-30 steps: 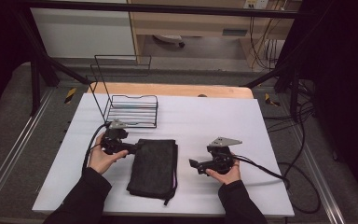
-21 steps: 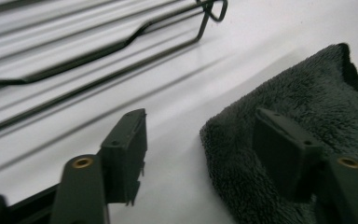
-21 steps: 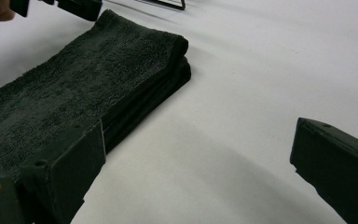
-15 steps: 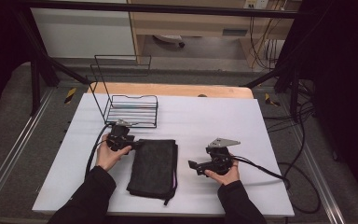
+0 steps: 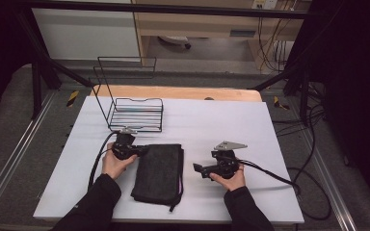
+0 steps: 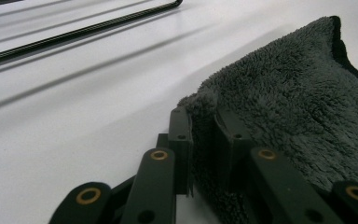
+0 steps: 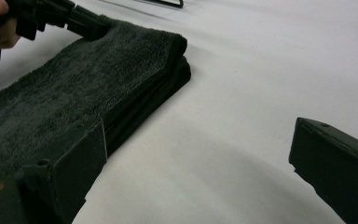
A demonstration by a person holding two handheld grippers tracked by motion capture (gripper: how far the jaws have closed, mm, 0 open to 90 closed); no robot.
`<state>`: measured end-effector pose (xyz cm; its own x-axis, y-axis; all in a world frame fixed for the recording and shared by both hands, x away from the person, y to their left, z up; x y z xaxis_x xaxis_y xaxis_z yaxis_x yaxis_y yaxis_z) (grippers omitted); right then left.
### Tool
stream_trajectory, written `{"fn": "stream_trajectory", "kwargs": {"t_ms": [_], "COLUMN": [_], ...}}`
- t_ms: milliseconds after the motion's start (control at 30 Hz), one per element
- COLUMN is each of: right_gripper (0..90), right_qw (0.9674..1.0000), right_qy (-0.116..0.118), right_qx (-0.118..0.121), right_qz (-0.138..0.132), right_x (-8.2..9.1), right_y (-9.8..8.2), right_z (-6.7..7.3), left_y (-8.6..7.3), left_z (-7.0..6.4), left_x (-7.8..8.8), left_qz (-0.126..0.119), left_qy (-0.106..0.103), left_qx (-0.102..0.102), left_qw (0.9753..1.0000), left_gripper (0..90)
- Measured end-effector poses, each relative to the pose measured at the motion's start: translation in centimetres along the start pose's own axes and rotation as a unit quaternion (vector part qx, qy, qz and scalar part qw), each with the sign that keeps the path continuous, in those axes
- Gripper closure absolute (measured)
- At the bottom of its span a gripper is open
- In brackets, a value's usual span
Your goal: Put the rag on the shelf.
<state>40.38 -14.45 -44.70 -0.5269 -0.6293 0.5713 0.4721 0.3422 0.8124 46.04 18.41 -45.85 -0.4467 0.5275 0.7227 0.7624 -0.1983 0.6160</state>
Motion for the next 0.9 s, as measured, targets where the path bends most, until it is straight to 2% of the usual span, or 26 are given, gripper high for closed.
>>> {"fn": "stream_trajectory", "kwargs": {"t_ms": [100, 200, 333, 433, 500, 533, 667, 700, 767, 900], "right_gripper": [6.2, 10.6, 14.6, 19.7, 20.0, 23.1, 28.2, 28.2, 33.5, 41.7], "right_qw": [1.0000, 0.9998, 0.9998, 0.9996, 0.9996, 0.9996, 0.9994, 0.9994, 0.9991, 0.9990], "right_qy": [-0.004, -0.009, -0.018, -0.016, -0.017, -0.020, -0.023, -0.023, -0.025, -0.024], "right_qx": [-0.002, -0.012, -0.012, -0.022, -0.022, -0.019, -0.023, -0.023, -0.025, -0.016], "right_qz": [-0.002, -0.011, -0.004, -0.001, 0.001, 0.007, 0.010, 0.010, 0.021, 0.035], "right_x": [-0.1, -1.1, -2.2, -4.1, -4.5, -5.6, -7.2, -7.2, -8.1, -8.9], "right_y": [0.4, 1.5, 2.3, 3.3, 3.4, 3.7, 3.9, 3.9, 3.8, 3.6], "right_z": [-0.1, 0.0, 0.3, 0.6, 0.7, 0.8, 0.9, 0.9, 1.0, 1.2], "left_y": [0.0, 0.0, 0.0, -0.1, -0.1, -0.1, -0.1, -0.1, -0.2, -0.2], "left_z": [-0.2, -0.2, -0.3, -0.3, -0.4, -0.4, -0.5, -0.5, -0.5, -0.5], "left_x": [0.0, -0.1, -0.1, -0.1, -0.1, -0.1, -0.1, -0.1, -0.1, -0.1], "left_qz": [0.000, -0.001, -0.001, -0.002, -0.003, -0.004, -0.005, -0.005, -0.006, -0.006], "left_qy": [0.004, 0.007, 0.009, 0.009, 0.011, 0.012, 0.015, 0.016, 0.017, 0.016], "left_qx": [-0.005, -0.009, -0.012, -0.013, -0.013, -0.015, -0.021, -0.022, -0.023, -0.023], "left_qw": [1.0000, 0.9999, 0.9999, 0.9999, 0.9999, 0.9998, 0.9996, 0.9996, 0.9996, 0.9996], "left_gripper": [79.2, 79.7, 79.9, 79.9, 79.9, 79.9, 79.8, 79.8, 79.7, 79.8]}}
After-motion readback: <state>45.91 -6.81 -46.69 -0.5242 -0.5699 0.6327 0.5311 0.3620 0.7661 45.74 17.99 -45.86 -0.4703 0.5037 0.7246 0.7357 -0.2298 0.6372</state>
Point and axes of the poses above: each handheld gripper's, and its own axes: x roughly backward along the jaws, y roughly out of its top, z roughly to its left, the point moved 2 cm from there along -x, roughly forward along the jaws, and after that the axes turned 9 degrees about x, right-handed, at the moved point
